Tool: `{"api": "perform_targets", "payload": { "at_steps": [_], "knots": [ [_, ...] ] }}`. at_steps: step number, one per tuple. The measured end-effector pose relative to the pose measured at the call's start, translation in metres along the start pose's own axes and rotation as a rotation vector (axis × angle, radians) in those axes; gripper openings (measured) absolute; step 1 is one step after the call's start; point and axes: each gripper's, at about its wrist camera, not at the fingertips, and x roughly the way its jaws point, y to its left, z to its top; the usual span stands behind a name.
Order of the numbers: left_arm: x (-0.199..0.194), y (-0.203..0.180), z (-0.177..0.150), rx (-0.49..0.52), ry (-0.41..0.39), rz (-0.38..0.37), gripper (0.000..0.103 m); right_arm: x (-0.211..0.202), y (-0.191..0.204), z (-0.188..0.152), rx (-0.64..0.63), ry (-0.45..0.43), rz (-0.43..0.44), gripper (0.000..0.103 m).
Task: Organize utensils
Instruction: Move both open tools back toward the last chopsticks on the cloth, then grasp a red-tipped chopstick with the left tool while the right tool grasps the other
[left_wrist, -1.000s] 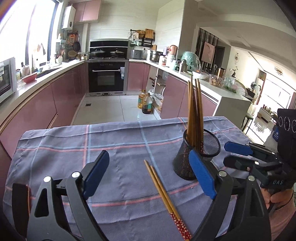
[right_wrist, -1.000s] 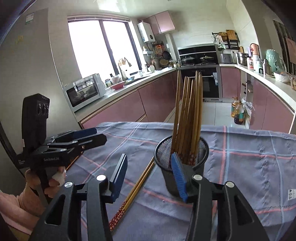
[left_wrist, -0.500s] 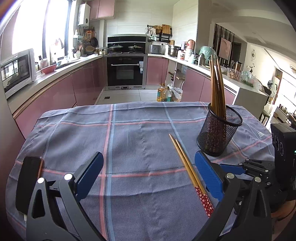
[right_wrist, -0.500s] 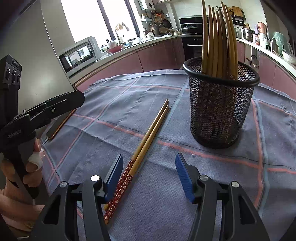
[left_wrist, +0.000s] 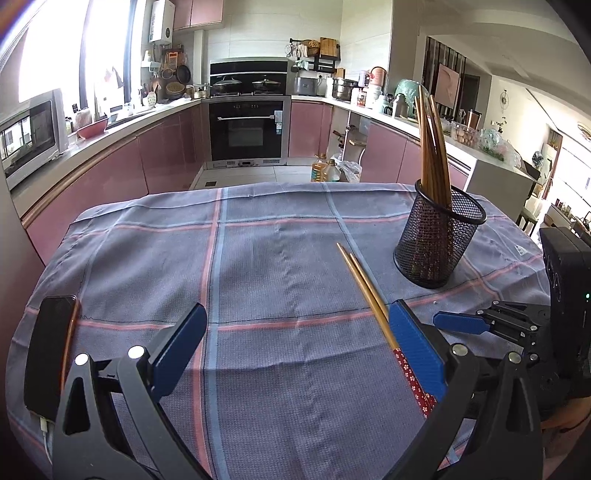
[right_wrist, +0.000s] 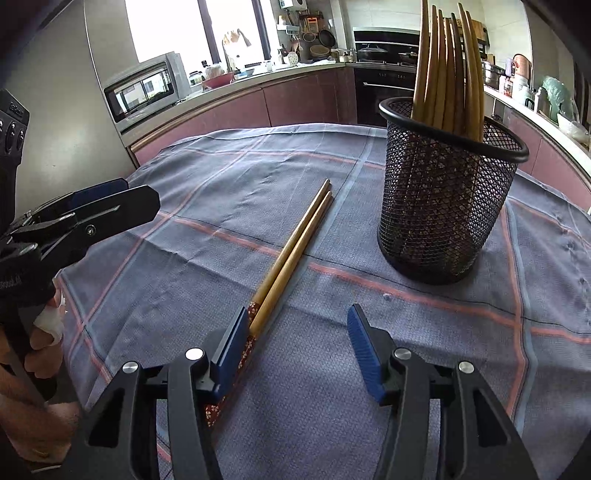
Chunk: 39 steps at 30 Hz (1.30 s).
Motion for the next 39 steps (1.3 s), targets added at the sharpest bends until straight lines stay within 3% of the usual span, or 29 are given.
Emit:
{"api": "perform_targets", "payload": {
  "at_steps": [9,17,29,39],
  "knots": [
    [0.010,-0.007,-0.005,0.033,0.038,-0.005,0.097,-0.001,-0.004,0.001,0.008,0.013,-0.026,0.050],
    [0.019,-0.013,-0.008,0.054,0.060,-0.009,0.096,-0.007,0.001,0.002,-0.004,-0.012,0.029,0.049],
    [0.024,-0.018,-0.014,0.080,0.087,-0.015,0.096,-0.006,-0.008,-0.002,0.018,0.005,0.014,0.047],
    [0.051,-0.044,-0.020,0.174,0.183,-0.044,0.087,-0.009,-0.017,-0.004,0.013,0.015,0.046,0.045]
  ]
}}
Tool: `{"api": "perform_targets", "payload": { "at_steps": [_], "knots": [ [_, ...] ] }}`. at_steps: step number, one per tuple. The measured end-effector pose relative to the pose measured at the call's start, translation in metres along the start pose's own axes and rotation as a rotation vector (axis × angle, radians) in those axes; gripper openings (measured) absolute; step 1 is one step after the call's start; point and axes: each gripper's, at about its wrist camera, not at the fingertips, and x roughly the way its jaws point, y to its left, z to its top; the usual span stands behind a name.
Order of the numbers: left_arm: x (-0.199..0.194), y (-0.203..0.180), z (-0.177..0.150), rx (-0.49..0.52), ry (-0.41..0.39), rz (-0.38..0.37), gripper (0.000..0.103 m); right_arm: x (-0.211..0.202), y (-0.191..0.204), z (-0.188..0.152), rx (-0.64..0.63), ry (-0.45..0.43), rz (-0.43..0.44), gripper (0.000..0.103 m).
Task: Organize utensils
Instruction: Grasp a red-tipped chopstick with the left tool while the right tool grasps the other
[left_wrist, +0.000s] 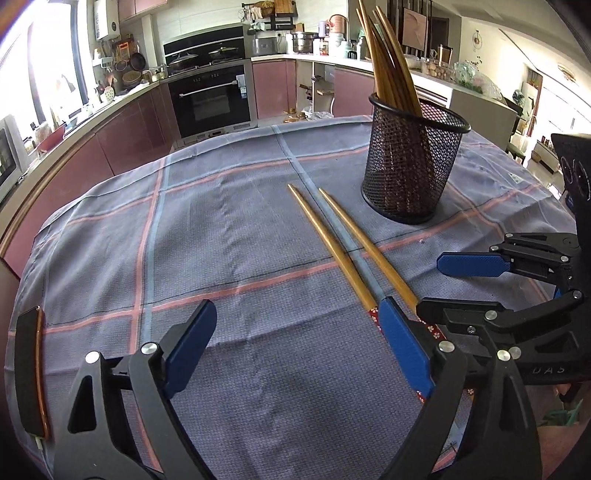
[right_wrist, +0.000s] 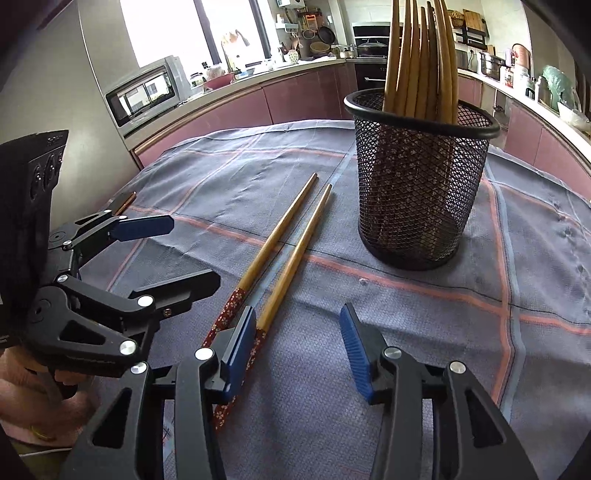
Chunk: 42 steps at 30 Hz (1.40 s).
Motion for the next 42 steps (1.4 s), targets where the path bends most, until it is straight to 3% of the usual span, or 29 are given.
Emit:
{"api": "perform_targets", "payload": {
  "at_steps": [6,9,14,26,33,37,42],
  "knots": [
    [0.013,-0.005,0.004,0.007,0.036,-0.031,0.083,0.000,-0.001,0.000,-0.004,0.000,0.010,0.045],
    [0.016,-0.007,0.006,0.005,0.047,-0.057,0.076,0.000,-0.001,0.001,-0.002,-0.001,0.014,0.045],
    [0.017,-0.009,0.003,-0.004,0.060,-0.053,0.055,-0.001,-0.004,-0.001,-0.001,-0.002,0.019,0.045],
    [0.000,0.009,-0.017,-0.153,0.070,-0.102,0.008,-0.001,-0.004,0.001,0.002,-0.004,0.018,0.046],
    [-0.013,0.000,-0.029,-0.148,0.089,-0.148,0.008,0.002,-0.001,0.006,-0.007,-0.002,0.010,0.046],
    [-0.012,0.000,-0.024,-0.132,0.077,-0.133,0.026,0.005,0.000,0.010,-0.007,-0.003,0.002,0.046],
    [-0.001,0.004,-0.010,-0.114,0.065,-0.109,0.028,0.013,0.000,0.018,-0.011,-0.004,-0.012,0.042]
  ]
}}
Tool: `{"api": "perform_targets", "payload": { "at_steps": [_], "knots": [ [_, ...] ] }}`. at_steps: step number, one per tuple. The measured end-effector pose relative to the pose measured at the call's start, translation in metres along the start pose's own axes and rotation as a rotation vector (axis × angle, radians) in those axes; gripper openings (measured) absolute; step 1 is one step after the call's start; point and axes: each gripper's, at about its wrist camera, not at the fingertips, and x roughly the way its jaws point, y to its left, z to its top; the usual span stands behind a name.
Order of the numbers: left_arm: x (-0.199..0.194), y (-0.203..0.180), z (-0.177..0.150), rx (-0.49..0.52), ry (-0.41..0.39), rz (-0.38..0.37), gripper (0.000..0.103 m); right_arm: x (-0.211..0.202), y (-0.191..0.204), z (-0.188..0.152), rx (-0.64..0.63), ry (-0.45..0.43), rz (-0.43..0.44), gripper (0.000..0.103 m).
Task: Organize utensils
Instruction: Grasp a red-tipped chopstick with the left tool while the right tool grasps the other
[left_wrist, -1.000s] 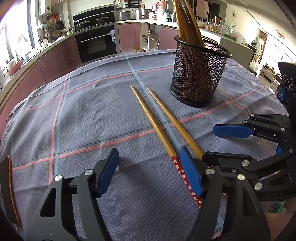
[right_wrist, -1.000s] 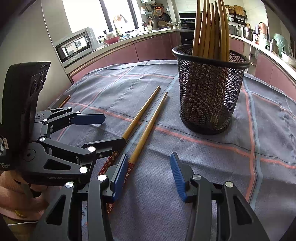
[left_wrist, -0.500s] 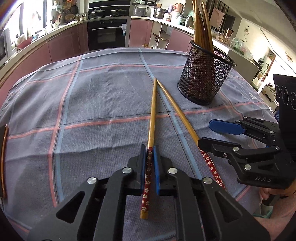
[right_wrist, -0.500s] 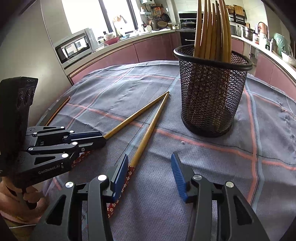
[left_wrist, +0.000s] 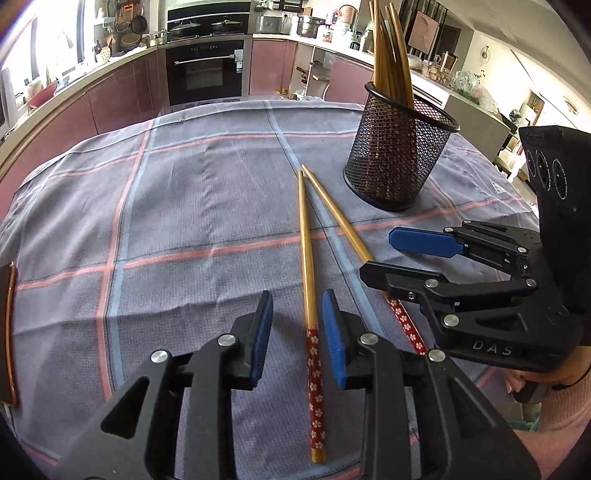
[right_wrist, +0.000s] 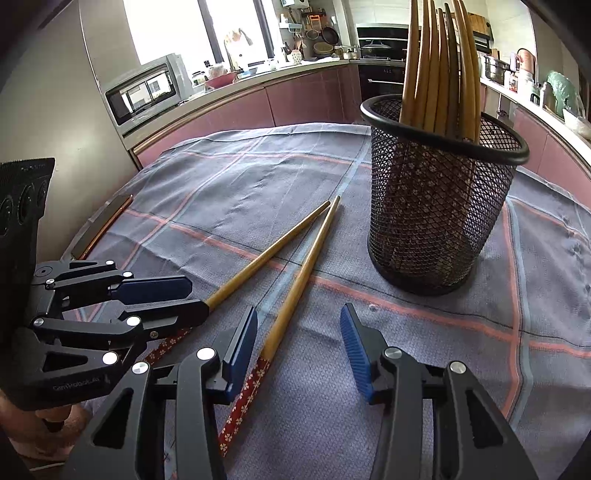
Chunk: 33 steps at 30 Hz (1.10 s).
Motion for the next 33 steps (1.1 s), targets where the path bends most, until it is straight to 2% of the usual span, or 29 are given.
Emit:
{"api": "perform_targets", "payload": {
  "at_steps": [6,13,17,20,27,33],
  "knots": [
    [0.013,-0.002,0.011,0.047,0.001,0.026,0.028,0.006,-0.006,0.008,0.026,0.008,0.007,0.032],
    [0.021,-0.006,0.023,0.076,0.002,0.027,0.026,0.013,-0.004,0.015,0.033,0.015,0.000,0.031],
    [0.028,-0.006,0.029,0.070,0.003,0.033,0.014,0.016,-0.004,0.019,0.036,0.014,-0.005,0.030],
    [0.029,-0.005,0.031,0.061,0.002,0.020,0.009,0.018,-0.002,0.019,0.030,0.016,-0.017,0.026],
    [0.031,-0.003,0.030,0.024,-0.006,0.006,0.008,0.020,-0.003,0.019,0.044,0.015,-0.008,0.011],
    [0.027,-0.004,0.029,-0.002,-0.011,-0.005,0.008,0.015,-0.014,0.016,0.107,0.000,0.034,0.007]
  ]
}}
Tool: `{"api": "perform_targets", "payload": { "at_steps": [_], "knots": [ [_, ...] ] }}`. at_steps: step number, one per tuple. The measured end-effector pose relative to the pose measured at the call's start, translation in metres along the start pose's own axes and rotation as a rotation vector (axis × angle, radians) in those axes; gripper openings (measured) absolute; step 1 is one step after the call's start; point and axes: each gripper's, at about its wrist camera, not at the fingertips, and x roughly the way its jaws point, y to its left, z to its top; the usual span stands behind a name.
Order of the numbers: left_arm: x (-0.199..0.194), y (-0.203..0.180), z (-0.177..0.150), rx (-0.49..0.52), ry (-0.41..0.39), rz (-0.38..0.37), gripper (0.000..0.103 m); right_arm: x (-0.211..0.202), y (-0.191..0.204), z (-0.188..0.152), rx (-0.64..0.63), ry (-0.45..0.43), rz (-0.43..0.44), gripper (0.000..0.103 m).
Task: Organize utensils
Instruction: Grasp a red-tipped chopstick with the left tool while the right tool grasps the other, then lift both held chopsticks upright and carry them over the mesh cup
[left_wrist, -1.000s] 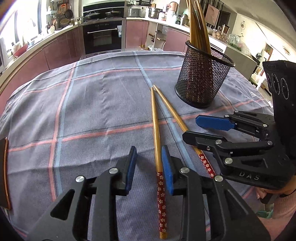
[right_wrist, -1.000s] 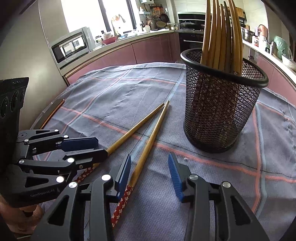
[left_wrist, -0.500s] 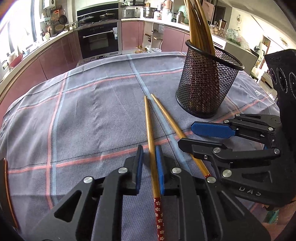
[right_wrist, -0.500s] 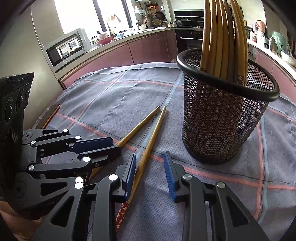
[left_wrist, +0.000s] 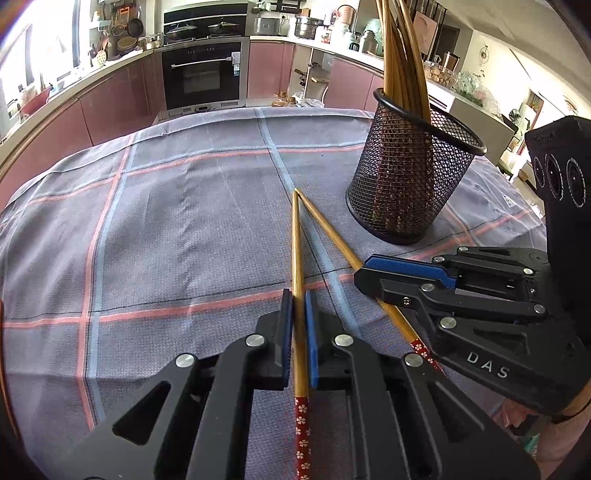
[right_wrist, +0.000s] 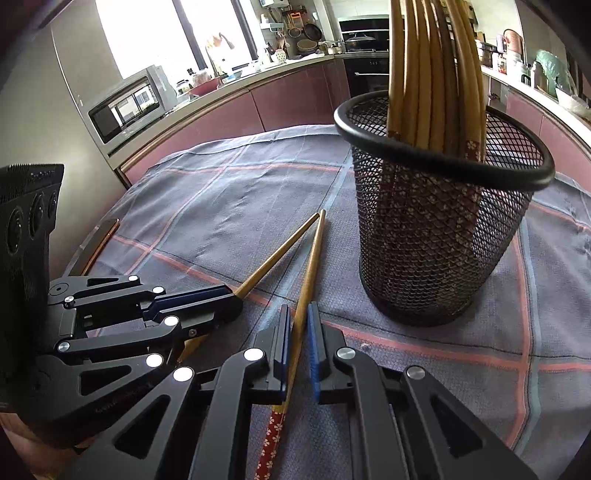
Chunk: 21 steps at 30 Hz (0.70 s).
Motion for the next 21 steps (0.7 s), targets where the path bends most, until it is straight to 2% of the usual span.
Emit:
{"api": "perform_targets", "payload": {
  "at_steps": [5,21],
  "knots": [
    [-0.012,0.002,-0.001,-0.013,-0.024,-0.011,0.008,-0.015,-0.006,-0.004,0.032,-0.036,0.038,0.005],
    [-0.054,-0.002,0.000,-0.026,-0.097,-0.056,0.008,-0.059,-0.003,-0.012,0.018,-0.132,0.117,0.006]
  ]
}}
